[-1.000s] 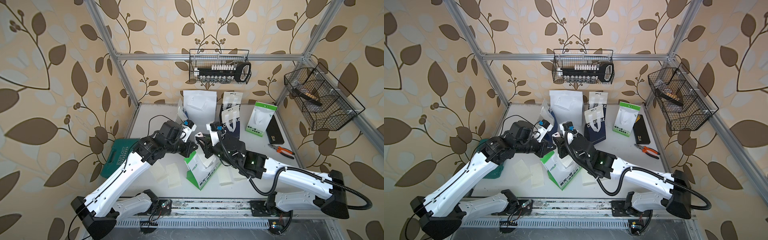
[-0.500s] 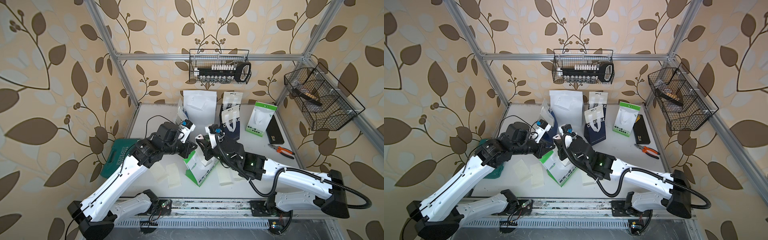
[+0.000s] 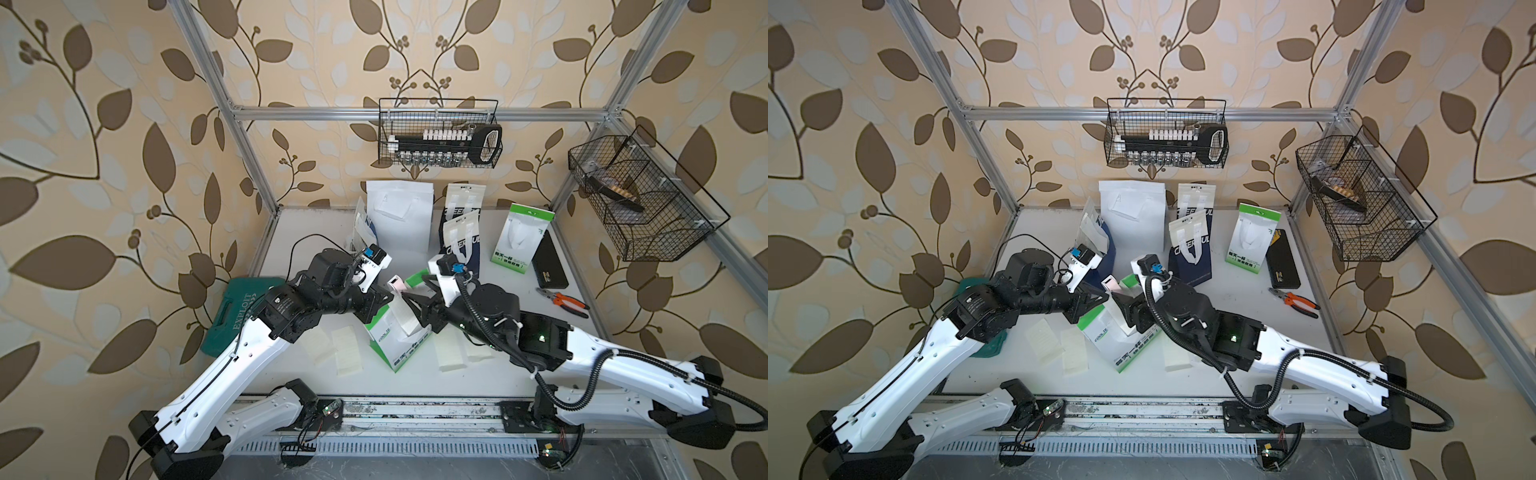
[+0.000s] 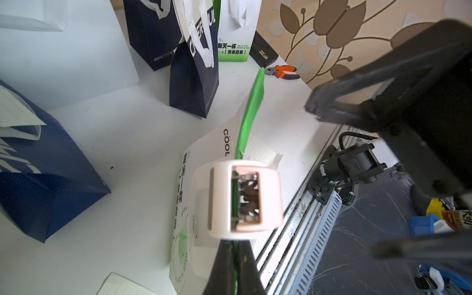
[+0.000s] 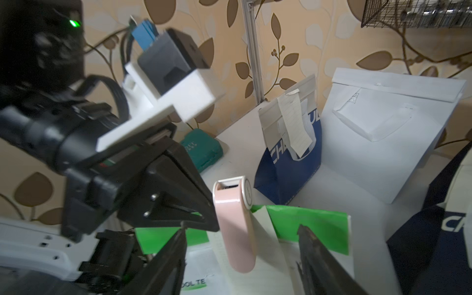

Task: Staple the receipts to the bags
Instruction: Place the stapler in the takeout bag, then staple the receipt to the takeout bag.

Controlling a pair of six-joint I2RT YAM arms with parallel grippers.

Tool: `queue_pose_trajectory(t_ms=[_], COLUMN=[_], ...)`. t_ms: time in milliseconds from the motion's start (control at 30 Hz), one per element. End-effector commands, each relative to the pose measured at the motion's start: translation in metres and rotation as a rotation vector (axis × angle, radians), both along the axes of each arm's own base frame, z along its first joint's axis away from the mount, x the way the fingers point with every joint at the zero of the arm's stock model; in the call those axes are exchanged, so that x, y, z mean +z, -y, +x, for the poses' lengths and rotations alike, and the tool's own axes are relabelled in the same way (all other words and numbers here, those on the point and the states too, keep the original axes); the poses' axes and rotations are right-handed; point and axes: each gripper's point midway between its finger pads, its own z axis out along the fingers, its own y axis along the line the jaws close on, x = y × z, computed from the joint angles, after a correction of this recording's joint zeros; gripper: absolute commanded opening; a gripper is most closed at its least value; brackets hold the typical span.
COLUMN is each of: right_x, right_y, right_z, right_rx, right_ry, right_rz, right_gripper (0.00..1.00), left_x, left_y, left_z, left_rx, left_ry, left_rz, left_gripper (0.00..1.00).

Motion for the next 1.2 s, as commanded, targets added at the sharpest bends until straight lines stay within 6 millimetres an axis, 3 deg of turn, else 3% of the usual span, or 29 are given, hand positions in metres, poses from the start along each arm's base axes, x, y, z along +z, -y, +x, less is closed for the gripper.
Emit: queue_pose_trajectory(t_ms=[0, 300, 433, 533, 700, 1167], right_x=[0.003, 0.007, 0.000, -0.002, 0.003, -0.031], right_y=[0.010, 0.016, 0.011, 0.001, -0.010, -0.034], right_z=[-0.016, -0.030, -0.030, -0.039, -0.054, -0.055], right_rx=[0.107, 0.381, 0.543, 0.656, 0.798, 0.872], right_ry=[-0.030, -0.082, -0.156, -0.177, -0.179, -0.201], right_rz=[-0.075, -0.229, -0.198, -0.200, -0.178, -0.304], right_gripper=[0.78, 0.87, 0.92, 0.98, 0.98, 0.95], left_x=[0.020, 0.030, 0.031, 0.030, 0.030, 0.038], left_y=[0.006, 0.011, 0.013, 0.013, 0.014, 0.016], left_z=[-0.016, -0.059, -0.071, -0.076, -0.082, -0.074], left_rx=[-0.130, -0.374, -0.421, -0.431, -0.445, -0.405], left_ry=[0.118, 0.147, 0.131, 0.128, 0.124, 0.137], left_rz=[-0.044, -0.080, -0.103, -0.105, -0.100, -0.112], left_gripper=[0.00, 0.00, 0.00, 0.00, 0.00, 0.00])
